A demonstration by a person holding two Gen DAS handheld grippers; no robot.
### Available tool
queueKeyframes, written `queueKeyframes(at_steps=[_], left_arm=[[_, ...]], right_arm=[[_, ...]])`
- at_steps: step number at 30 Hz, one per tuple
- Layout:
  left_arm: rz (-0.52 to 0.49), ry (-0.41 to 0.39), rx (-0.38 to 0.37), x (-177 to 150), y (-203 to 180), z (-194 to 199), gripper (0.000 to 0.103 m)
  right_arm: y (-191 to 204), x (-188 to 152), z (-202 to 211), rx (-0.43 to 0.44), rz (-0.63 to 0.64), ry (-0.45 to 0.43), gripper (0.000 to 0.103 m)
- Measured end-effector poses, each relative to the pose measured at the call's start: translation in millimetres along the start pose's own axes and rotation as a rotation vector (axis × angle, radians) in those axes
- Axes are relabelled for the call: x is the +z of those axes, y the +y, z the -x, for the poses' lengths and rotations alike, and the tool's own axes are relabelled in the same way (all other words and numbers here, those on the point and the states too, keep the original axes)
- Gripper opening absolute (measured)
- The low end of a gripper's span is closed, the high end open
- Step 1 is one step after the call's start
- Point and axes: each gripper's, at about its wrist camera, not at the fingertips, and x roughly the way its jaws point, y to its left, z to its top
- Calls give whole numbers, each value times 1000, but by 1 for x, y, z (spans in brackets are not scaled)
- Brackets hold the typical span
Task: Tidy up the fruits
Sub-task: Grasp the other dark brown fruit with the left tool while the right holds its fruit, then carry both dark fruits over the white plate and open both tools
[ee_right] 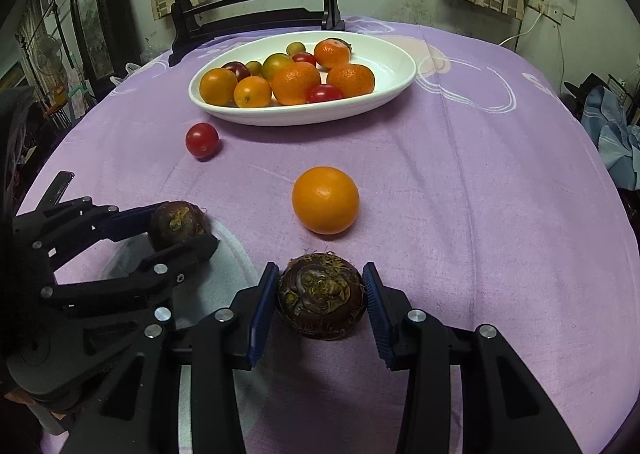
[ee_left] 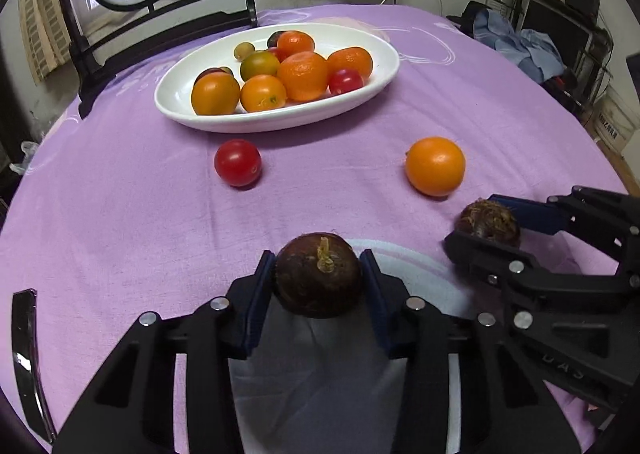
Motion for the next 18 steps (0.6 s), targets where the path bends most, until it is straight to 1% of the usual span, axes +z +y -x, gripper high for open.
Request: queueKeyframes(at_steps=[4, 10, 12, 15, 18], left_arm=[[47, 19, -40, 1, 10, 1, 42], [77, 10, -19, 4, 20, 12, 42], [92, -2, -18, 8, 25, 19, 42], [97, -24, -22, 20, 33, 32, 42], [91, -30, -22, 42, 43, 38, 42]], right_arm=[[0, 1, 0, 2, 0, -2, 44], [-5, 3, 4, 19, -23, -21, 44], [-10, 5, 12, 32, -47, -48, 44], [-18, 16, 32, 82, -93, -112, 44], [-22, 31, 47, 98, -94, -174, 44]])
